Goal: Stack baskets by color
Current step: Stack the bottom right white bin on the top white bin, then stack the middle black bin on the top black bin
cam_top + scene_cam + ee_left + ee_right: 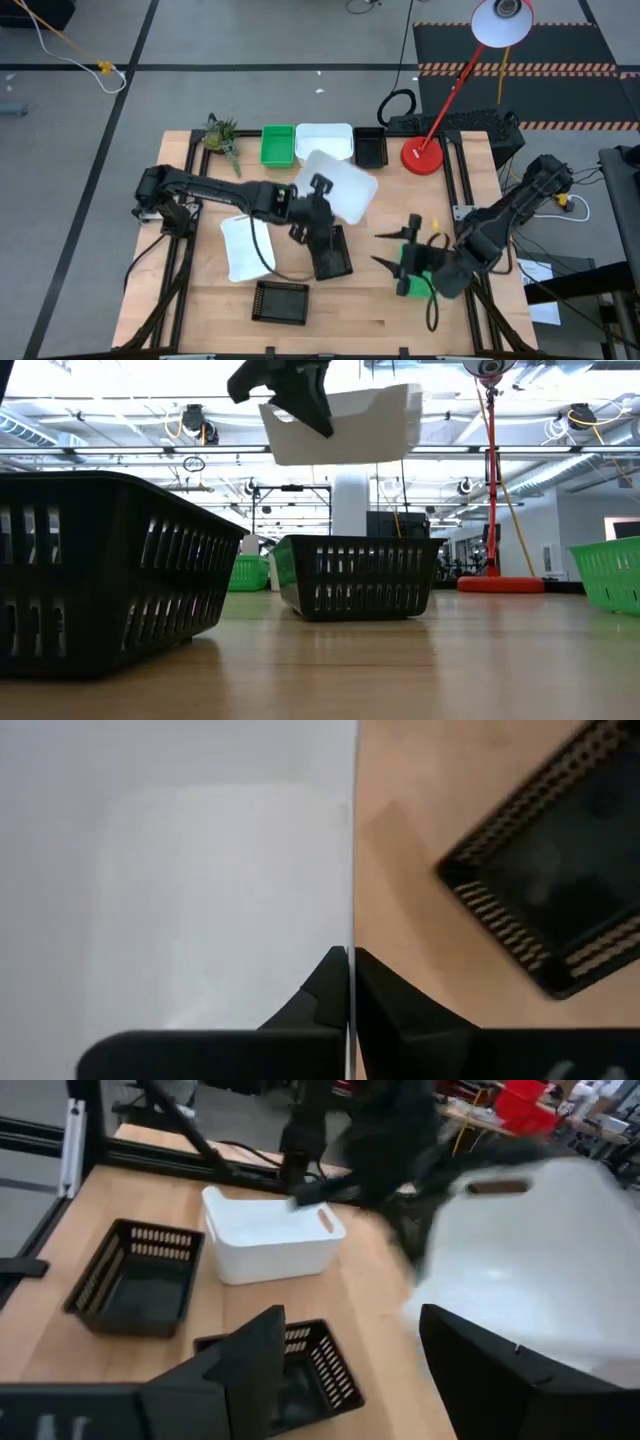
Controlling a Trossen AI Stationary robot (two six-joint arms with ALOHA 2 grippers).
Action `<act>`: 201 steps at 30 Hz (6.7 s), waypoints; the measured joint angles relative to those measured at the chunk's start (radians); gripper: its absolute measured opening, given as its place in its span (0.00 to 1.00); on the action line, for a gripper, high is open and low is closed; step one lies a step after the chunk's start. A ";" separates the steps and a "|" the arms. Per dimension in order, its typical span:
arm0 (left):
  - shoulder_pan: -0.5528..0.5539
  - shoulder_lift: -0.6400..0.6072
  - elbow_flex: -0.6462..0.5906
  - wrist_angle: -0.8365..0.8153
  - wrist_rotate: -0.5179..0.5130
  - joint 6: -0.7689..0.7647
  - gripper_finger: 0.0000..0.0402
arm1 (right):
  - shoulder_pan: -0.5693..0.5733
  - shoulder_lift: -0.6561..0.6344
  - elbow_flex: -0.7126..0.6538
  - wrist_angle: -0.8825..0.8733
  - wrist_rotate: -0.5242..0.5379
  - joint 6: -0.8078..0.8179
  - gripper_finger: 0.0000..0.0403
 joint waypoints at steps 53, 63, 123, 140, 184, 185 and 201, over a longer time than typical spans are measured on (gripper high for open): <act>0.604 0.130 0.000 0.212 0.440 -0.049 0.01 | 0.075 -0.004 -0.255 0.007 0.099 0.241 0.42; 0.606 0.207 0.000 0.195 0.450 -0.046 0.02 | 0.075 -0.004 -0.255 0.002 0.097 0.241 0.42; 0.438 -0.026 -0.001 -0.007 0.352 -0.305 0.46 | 0.075 -0.004 -0.255 0.001 0.092 0.265 0.42; -0.092 -0.279 -0.398 0.052 0.193 -0.665 0.46 | 0.069 -0.003 -0.311 0.129 0.040 0.256 0.42; -0.427 -0.276 -0.927 0.912 -0.085 -0.925 0.46 | -0.323 0.603 0.152 0.096 -0.746 -0.061 0.34; -0.427 -0.276 -0.928 0.913 -0.085 -0.923 0.46 | -0.328 0.607 0.152 0.097 -0.767 -0.059 0.32; -0.427 -0.276 -0.929 0.942 -0.084 -0.894 0.46 | -0.376 0.609 0.152 0.052 -0.796 -0.103 0.04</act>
